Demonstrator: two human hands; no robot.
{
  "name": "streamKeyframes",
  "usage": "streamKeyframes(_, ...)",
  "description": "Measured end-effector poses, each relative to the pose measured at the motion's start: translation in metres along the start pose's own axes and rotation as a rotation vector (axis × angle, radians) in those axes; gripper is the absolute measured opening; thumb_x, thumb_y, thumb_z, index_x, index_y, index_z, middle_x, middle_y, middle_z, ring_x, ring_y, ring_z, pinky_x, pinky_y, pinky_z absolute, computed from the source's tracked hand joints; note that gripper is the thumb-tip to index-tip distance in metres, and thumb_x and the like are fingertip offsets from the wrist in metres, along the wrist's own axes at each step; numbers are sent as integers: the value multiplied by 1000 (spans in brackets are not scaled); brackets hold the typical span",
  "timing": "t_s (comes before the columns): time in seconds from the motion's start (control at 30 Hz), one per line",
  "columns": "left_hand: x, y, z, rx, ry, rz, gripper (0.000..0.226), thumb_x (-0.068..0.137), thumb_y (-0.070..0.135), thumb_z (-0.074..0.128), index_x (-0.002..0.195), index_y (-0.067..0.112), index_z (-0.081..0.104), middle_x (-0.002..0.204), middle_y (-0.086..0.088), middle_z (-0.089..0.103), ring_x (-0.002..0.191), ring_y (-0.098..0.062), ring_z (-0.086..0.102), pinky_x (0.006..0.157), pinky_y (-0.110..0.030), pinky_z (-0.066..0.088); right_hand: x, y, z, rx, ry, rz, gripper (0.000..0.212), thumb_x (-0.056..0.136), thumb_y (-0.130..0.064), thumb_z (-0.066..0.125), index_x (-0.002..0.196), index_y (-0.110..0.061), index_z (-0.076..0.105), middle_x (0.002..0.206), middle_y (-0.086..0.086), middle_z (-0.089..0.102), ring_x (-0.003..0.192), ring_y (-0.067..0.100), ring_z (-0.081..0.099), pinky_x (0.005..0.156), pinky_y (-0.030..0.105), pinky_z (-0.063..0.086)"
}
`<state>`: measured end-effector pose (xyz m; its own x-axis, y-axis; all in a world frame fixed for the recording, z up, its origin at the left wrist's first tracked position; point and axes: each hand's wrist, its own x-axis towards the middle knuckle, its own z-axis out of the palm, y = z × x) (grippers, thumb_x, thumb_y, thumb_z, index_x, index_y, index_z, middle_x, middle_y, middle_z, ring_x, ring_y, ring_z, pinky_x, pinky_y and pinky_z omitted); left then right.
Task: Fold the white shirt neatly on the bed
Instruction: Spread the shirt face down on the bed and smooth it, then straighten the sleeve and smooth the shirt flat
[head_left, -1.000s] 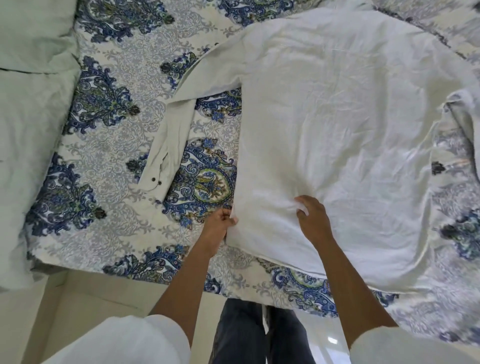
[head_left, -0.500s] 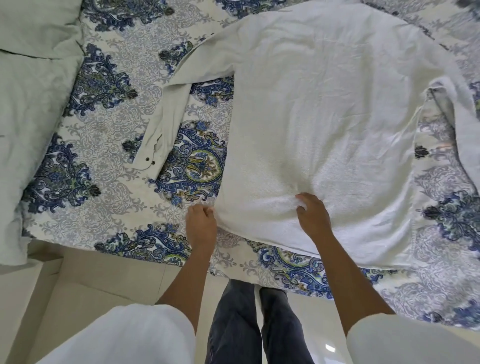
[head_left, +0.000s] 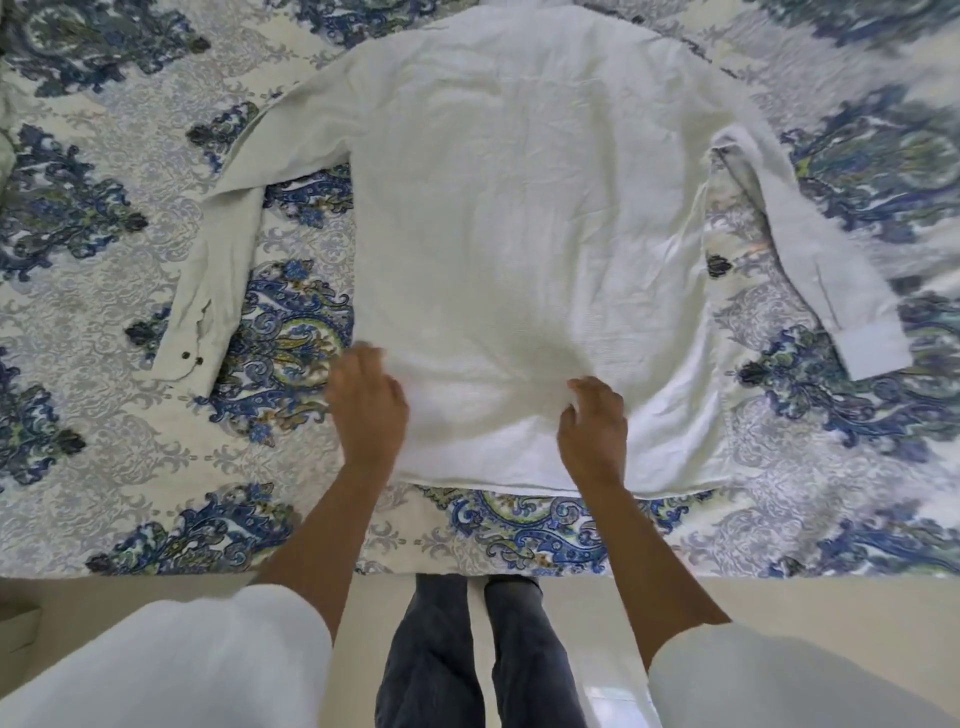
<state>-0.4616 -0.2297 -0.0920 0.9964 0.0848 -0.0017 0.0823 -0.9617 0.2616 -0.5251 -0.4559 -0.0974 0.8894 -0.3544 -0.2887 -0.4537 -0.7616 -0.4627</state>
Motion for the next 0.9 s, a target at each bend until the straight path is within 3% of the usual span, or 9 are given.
streamKeyframes(0.1,0,62,35,-31,-189,431,45,80,9,60,123,-1,53,134,-20,52,124,-35,50,97,-46,44,9,-2,9,-70,-33,-128,46,86,-19,35,125,-4,54,131,18,54,120,32,52,97,45,45)
streamKeyframes(0.17,-4,89,62,12,-330,547,57,82,18,55,134,-1,44,143,-19,42,130,-35,44,101,-49,42,23,12,15,-123,-74,-156,51,86,-24,33,130,-4,50,136,17,51,124,30,52,98,43,44)
streamKeyframes(0.27,-11,80,76,150,-414,497,66,89,41,32,144,4,31,152,-14,28,139,-31,30,110,-50,27,33,65,8,-216,-29,-81,56,91,-34,29,140,-7,37,147,10,38,135,25,40,108,39,29)
streamKeyframes(0.33,-14,61,79,206,-449,478,72,90,50,14,149,8,11,157,-10,5,145,-28,7,114,-44,7,25,111,-12,-240,15,80,60,93,-42,16,147,-16,15,155,0,13,143,16,14,115,37,6)
streamKeyframes(0.4,-16,61,72,183,-459,436,73,89,50,11,148,6,10,156,-12,4,144,-30,8,114,-46,8,15,133,-28,-148,70,238,61,92,-44,10,148,-20,6,157,-3,2,145,14,-1,115,36,-4)
streamKeyframes(0.53,-12,129,64,136,-436,575,65,90,42,26,144,5,30,151,-14,30,138,-31,32,107,-50,29,18,107,-33,-101,105,164,62,92,-38,14,143,-7,31,152,12,27,141,28,26,116,35,12)
streamKeyframes(0.63,-1,171,63,167,-489,743,58,91,36,28,143,10,33,153,-10,28,138,-28,33,106,-48,35,19,115,-36,-37,90,93,49,86,-20,31,126,-9,57,136,7,54,126,25,51,103,34,34)
streamKeyframes(0.73,14,177,69,260,-592,695,55,97,25,32,149,12,17,158,-5,11,145,-22,17,113,-40,22,28,125,-59,93,197,265,42,87,0,39,123,-7,60,129,10,59,122,28,51,99,39,45)
streamKeyframes(0.9,45,215,54,108,-506,609,31,93,16,43,120,5,55,124,-12,53,113,-32,48,85,-39,43,77,114,-110,394,282,561,33,88,3,42,109,-7,66,110,6,63,102,25,56,75,27,42)
